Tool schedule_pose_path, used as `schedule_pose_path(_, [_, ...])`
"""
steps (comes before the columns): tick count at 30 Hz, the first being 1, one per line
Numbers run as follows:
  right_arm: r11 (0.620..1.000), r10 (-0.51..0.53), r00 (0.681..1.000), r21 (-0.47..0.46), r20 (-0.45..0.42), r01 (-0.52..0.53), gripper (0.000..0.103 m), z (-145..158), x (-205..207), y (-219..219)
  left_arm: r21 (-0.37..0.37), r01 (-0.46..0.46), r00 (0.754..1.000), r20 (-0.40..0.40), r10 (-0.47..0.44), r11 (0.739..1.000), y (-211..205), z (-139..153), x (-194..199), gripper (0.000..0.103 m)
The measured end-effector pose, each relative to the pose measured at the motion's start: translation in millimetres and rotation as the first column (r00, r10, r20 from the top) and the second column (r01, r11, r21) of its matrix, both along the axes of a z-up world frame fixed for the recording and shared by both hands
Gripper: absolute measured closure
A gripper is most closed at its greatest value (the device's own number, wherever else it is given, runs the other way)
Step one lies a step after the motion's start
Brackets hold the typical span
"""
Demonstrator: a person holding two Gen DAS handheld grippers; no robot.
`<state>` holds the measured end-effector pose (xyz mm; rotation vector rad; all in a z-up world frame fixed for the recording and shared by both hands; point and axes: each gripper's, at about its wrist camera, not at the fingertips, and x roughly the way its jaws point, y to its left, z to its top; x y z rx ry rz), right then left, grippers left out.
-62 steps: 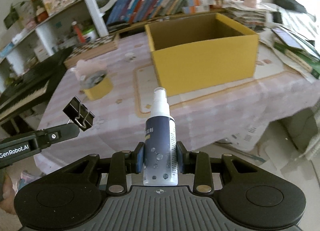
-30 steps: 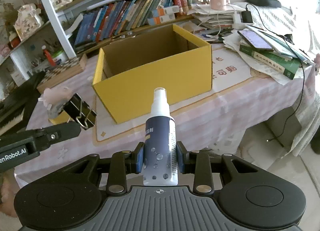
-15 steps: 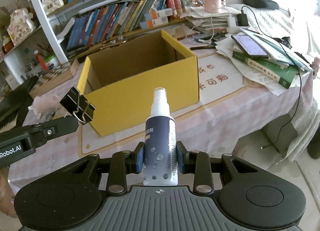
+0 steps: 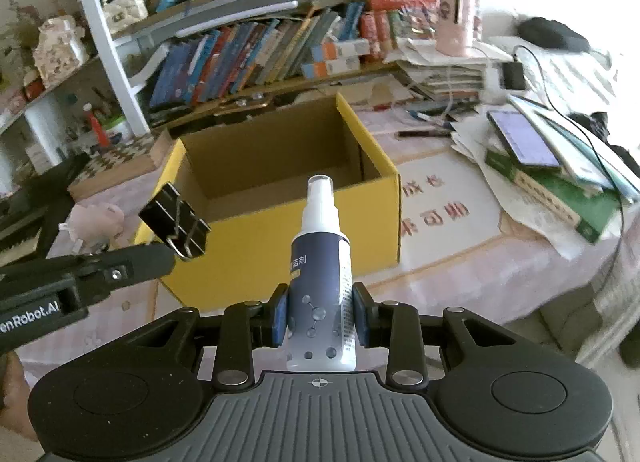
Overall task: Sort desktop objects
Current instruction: 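Carry the binder clip and spray bottle over the yellow box with both tools, then open the left tool to drop the clip in the box while the right tool releases the bottle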
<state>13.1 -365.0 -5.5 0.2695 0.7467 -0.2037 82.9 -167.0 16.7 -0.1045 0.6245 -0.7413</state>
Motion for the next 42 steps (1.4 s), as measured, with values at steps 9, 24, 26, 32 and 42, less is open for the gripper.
schedule_pose_path(9, [0.99,0.136,0.989,-0.029,0.058,-0.134,0.071,18.2,38.3,-16.7,0.011,-0.088,0.995,0.037,0.088,0.996,-6.1,16.7,27.2,0.102])
schedule_pose_path(24, [0.918,0.377,0.926,-0.134,-0.002,-0.374,0.071,10.0,138.4,-27.3,0.173,-0.133,0.989,0.084,0.12,0.976,-31.3,18.2,108.8,0.102])
schedule_pose_path(26, [0.897,0.415,0.908,-0.145,-0.053,-0.418,0.071,2.1,157.8,-26.7,0.213,-0.123,0.991,0.074,0.11,0.969,-39.3,14.7,125.3,0.102])
schedule_pose_path(32, [0.796,0.511,0.825,-0.23,-0.24,-0.56,0.071,-31.5,202.8,-16.1,0.386,-0.049,0.999,0.025,0.042,0.921,-69.8,-8.5,167.7,0.102])
schedule_pose_path(42, [0.692,0.552,0.704,-0.226,-0.447,-0.686,0.071,-67.6,252.1,-7.4,0.592,0.025,0.999,-0.033,-0.007,0.806,-94.8,-51.5,198.3,0.101])
